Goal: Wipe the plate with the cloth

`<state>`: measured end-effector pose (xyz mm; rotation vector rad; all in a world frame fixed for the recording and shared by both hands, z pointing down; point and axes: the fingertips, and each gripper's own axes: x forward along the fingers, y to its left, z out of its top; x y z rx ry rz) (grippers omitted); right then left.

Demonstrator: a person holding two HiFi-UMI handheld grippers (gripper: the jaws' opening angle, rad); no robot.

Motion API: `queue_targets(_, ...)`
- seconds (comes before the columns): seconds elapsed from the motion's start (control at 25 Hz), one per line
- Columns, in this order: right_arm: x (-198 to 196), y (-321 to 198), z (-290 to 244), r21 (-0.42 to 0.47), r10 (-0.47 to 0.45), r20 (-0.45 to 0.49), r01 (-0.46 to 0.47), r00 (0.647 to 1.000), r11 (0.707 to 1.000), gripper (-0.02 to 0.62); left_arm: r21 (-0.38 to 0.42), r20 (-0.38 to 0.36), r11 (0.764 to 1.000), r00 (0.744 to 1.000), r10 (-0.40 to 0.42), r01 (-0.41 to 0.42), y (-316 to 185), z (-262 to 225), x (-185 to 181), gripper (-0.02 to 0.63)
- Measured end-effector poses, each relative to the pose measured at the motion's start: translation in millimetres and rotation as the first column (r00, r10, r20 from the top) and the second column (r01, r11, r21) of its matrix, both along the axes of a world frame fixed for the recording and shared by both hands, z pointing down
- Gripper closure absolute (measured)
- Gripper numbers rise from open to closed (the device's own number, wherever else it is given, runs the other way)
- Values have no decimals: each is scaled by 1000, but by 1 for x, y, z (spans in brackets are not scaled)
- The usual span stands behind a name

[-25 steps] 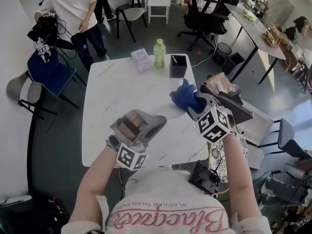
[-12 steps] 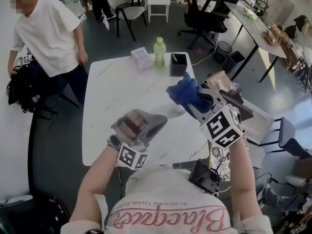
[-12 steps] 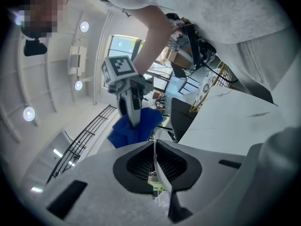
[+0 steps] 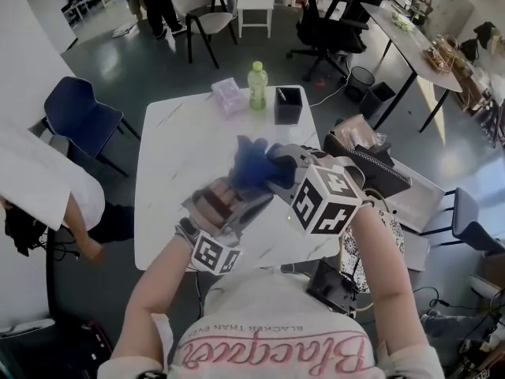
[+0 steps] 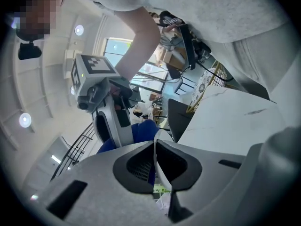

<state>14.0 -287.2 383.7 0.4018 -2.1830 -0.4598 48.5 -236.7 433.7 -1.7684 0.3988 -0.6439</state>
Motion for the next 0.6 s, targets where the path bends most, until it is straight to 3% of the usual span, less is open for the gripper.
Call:
queue_targets(0.36,-14,-15,41,-55,-105,-105,100,989,994,497,-7,32,1000,999,17,-17,8,8,0,589)
queue_targets(0.6,2,-38,73,-91,-74,-151,60,986,994,497,-7,29,1000,1000,12,-11,8,5,-3,589)
